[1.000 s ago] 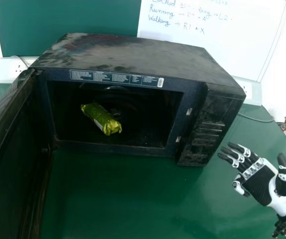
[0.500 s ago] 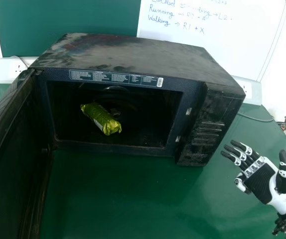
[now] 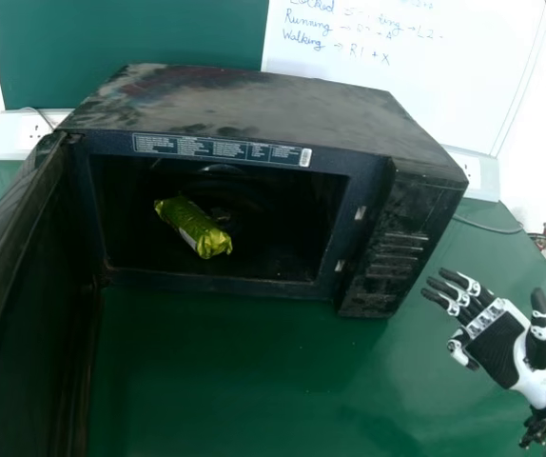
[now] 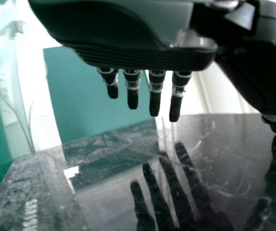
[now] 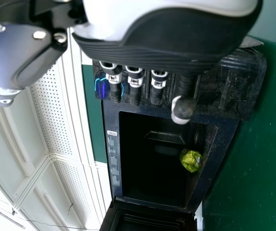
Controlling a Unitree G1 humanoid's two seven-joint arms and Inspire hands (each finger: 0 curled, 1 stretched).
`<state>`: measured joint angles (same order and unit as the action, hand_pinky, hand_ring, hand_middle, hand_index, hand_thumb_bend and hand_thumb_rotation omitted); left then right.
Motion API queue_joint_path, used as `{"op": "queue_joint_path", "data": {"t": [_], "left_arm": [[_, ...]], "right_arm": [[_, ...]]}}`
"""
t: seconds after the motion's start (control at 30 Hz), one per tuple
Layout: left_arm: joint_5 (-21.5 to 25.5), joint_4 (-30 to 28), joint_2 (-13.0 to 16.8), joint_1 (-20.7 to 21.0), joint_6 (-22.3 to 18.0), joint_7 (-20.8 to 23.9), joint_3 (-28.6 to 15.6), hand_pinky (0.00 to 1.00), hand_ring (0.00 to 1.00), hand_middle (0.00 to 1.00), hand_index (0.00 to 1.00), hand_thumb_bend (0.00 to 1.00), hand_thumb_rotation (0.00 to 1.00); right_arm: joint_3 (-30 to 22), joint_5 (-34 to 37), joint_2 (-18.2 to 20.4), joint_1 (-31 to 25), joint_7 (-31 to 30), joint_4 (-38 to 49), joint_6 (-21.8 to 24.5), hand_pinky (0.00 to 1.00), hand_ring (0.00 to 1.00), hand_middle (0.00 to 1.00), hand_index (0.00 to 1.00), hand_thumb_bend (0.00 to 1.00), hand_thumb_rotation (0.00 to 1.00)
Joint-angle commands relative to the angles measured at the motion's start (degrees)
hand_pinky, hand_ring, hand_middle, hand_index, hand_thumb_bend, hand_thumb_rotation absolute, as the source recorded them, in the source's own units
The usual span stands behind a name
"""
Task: Put biscuit inside oven
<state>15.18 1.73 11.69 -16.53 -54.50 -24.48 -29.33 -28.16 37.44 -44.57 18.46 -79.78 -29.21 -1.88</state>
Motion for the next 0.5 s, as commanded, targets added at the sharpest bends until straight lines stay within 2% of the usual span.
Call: {"op": "queue_joint_path", "data": {"t": [0.0,0.2,0.27,0.3,0.4,0.47], "left_arm": [[-1.20,1.28,0.73,-0.48,-2.06,0.32,1.00,0.65,0.92,0.98,0.96,1.00,0.97],[0.22,0.11,2.28,-2.14,-1.51,0.35,3.59,0.64,0.92,0.97,0.96,1.00,0.97],[0.93,0.94,3.07,-1.87,-2.68,-0.07,4.41,0.65,0.92,0.97,0.96,1.00,0.97],[1.43,1.12,3.36,-1.76,-2.80,-0.23,4.86,0.65,0.92,0.97,0.95,1.00,0.97],[1.07,0.94,3.70,-1.91,-3.10,0.07,5.36,0.65,0.91,0.97,0.95,1.00,0.98],[1.26,1.06,3.90,-1.91,-3.72,-0.05,5.80,0.65,0.91,0.96,0.95,1.00,0.98]], "right_arm": [[-0.07,-0.56,-0.24,0.30,0.22,-0.53,-0.21,0.00,1.00,1.00,1.00,0.96,0.92],[0.02,-0.87,-0.26,0.67,-0.10,-1.16,-0.40,0.00,1.00,1.00,1.00,0.93,0.89],[-0.02,-0.77,-0.33,0.74,-0.33,-1.09,0.02,0.00,1.00,1.00,1.00,0.94,0.90],[-0.08,-0.74,-0.32,0.76,-0.43,-1.10,-0.01,0.00,1.00,1.00,1.00,0.92,0.90],[-0.32,-0.74,-0.20,0.69,-0.31,-0.96,-0.45,0.00,1.00,1.00,1.00,0.88,0.83],[-0.46,-0.68,-0.04,0.76,-0.41,-1.35,-0.77,0.00,1.00,1.00,1.00,0.88,0.84]]}}
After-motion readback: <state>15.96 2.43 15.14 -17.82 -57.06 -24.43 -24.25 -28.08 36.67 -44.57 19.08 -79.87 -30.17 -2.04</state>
